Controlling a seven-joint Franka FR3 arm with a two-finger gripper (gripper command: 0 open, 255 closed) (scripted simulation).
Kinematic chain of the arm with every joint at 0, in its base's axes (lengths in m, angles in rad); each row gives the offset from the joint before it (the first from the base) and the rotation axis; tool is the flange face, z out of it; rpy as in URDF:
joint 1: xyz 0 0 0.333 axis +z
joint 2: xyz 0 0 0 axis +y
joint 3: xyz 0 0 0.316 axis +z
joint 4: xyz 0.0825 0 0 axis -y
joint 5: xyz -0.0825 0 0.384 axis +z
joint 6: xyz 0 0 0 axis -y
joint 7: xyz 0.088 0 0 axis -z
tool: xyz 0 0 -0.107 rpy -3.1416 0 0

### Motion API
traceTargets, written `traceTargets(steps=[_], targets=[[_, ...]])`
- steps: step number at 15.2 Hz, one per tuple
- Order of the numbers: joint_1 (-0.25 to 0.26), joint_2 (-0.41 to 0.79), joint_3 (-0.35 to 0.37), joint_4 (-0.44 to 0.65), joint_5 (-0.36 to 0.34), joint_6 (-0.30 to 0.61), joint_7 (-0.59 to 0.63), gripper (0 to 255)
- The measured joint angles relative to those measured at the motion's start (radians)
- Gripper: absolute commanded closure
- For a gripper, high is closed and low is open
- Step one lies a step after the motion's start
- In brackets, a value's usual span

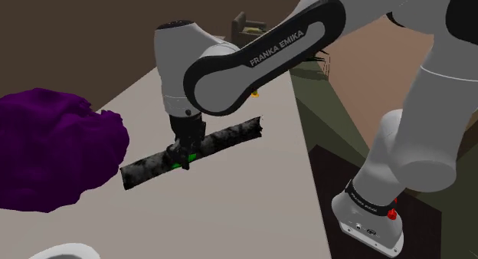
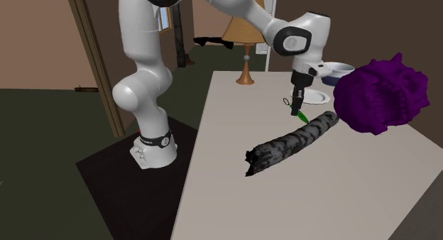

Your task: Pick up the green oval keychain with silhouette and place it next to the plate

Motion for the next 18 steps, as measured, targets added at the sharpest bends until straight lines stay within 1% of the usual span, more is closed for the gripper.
traceTargets(steps=[4,8,10,12,14,16,18], targets=[[0.041,0.166,0.004,0.201,-0.065,-0.042,0.069,255],[0.090,0.314,-0.002,0.422,-0.114,-0.128,0.115,255],[0.129,0.402,-0.005,0.560,-0.138,-0.173,0.140,255],[0.156,0.488,-0.014,0.692,-0.157,-0.219,0.147,255],[0.202,0.608,-0.025,0.896,-0.178,-0.307,0.156,255],[0.218,0.645,-0.027,0.954,-0.183,-0.340,0.158,255],[0.220,0.651,-0.027,0.965,-0.187,-0.355,0.159,255]])
